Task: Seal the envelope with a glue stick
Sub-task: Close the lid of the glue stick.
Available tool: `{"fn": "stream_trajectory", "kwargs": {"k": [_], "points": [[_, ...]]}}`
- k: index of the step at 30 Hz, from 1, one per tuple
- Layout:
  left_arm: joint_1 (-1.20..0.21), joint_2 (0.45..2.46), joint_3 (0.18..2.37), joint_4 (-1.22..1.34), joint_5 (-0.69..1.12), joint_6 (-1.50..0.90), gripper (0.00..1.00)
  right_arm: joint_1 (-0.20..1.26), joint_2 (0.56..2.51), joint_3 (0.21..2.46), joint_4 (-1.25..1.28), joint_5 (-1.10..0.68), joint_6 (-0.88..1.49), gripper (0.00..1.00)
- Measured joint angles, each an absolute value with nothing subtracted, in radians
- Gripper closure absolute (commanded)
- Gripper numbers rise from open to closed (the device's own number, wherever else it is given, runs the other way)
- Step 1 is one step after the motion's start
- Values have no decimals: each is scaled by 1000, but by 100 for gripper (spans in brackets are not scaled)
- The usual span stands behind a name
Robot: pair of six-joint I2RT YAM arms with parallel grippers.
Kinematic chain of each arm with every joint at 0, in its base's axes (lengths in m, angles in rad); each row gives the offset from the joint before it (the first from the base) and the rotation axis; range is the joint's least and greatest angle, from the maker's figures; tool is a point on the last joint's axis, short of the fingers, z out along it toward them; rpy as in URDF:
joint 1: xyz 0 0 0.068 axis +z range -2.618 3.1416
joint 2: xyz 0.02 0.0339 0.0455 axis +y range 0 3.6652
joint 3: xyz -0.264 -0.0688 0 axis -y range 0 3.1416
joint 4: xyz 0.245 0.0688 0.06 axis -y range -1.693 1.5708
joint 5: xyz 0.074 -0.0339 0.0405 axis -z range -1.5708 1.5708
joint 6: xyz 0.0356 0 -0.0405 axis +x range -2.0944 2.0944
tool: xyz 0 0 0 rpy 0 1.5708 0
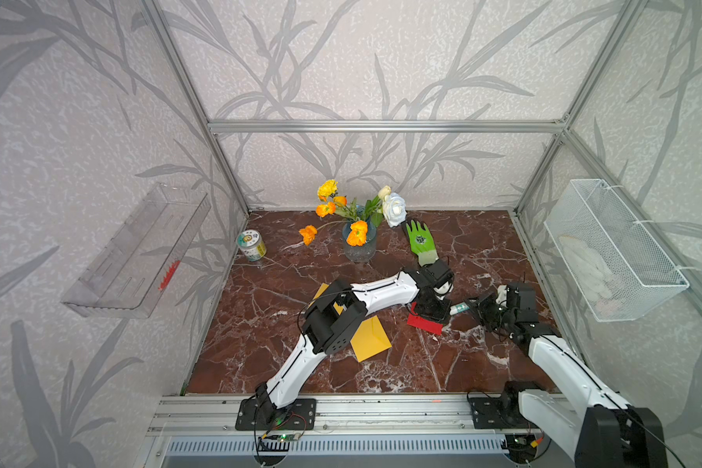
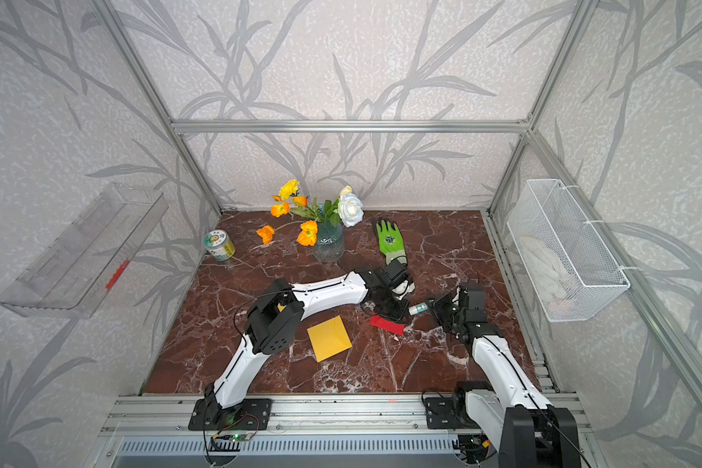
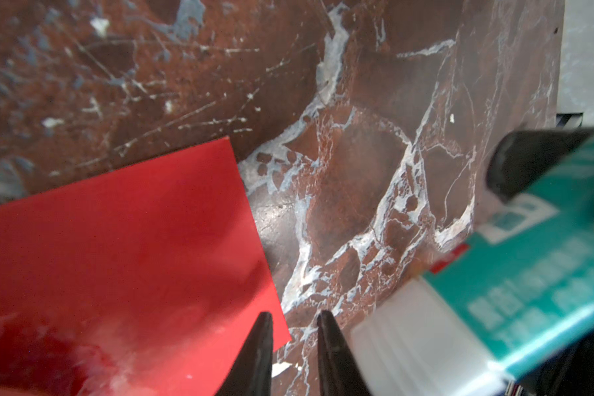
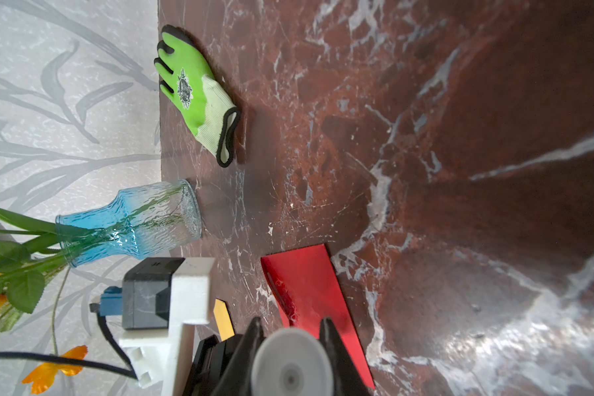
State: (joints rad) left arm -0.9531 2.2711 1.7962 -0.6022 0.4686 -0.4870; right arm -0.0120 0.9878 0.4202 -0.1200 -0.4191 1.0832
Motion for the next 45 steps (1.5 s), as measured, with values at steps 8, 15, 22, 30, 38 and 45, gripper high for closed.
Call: {"fn": "stream_trajectory", "kwargs": {"k": [8, 15, 22, 30, 38, 45], "points": [[-919, 2188, 1729, -627, 467, -466, 73, -7, 989, 541, -279, -313, 863, 100], [-895, 2040, 1659, -582, 509, -477, 73, 116, 979, 573, -311, -113, 673, 100], [-870, 1943, 1546, -493, 542, -507, 74, 448, 1002, 538, -210, 249, 517, 100], [-817, 1885, 1398, -445, 547, -530, 74, 704, 1078, 414, -152, 621, 507, 100], [-765, 1775, 1298, -400, 548, -535, 74, 804, 1089, 398, -170, 785, 694, 100], [-752, 1739, 1236, -385, 553, -535, 74, 844, 1058, 330, -205, 840, 892, 100]]}}
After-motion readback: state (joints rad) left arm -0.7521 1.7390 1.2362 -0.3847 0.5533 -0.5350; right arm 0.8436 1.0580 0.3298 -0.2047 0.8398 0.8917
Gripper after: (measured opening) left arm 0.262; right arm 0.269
